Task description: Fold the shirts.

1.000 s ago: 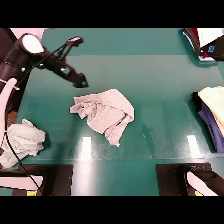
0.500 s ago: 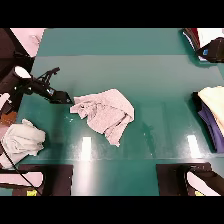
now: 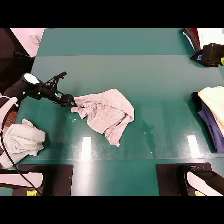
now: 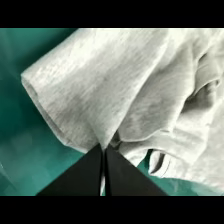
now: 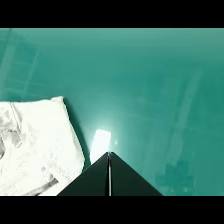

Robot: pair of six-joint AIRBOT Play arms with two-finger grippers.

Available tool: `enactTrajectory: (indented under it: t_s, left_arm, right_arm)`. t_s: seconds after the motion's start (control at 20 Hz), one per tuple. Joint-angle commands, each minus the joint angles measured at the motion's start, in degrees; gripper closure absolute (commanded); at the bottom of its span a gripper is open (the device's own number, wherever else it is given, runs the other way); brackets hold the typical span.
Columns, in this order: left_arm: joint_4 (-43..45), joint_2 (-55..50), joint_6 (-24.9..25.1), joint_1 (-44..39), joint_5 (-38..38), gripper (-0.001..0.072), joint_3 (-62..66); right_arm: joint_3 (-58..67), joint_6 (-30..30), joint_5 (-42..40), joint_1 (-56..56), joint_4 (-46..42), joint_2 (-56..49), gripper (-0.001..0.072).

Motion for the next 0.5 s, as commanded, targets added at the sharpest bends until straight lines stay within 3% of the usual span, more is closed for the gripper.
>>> enactTrajectory:
  t_s: [0.0, 0.1, 0.2, 0.35, 0.45]
  left_arm:
    - [-1.38, 2.8, -1.53, 0.68, -2.32, 0.0687, 6.49]
    - [-1.29, 7.13, -1.49, 0.74, -2.86, 0.0686, 11.8]
    - [-1.29, 11.21, -1.49, 0.74, -2.78, 0.0686, 15.98]
    - [-1.25, 15.37, -1.51, 0.74, -2.58, 0.0686, 19.41]
    - [-1.31, 16.61, -1.53, 0.74, -2.8, 0.0686, 19.63]
  right_arm:
    - [-0.96, 0.04, 5.22, 1.25, 0.09, -0.13, 0.0697]
    - [-6.84, 1.66, 5.73, 3.96, 0.07, 0.37, 0.0672]
    - [-16.81, 3.21, 2.73, 7.87, 0.17, 0.39, 0.0195]
    - [-33.92, 2.91, -12.52, 11.69, 8.17, 0.33, 0.0177]
    - [-43.78, 1.44, -23.54, 11.87, 15.67, 0.33, 0.0235]
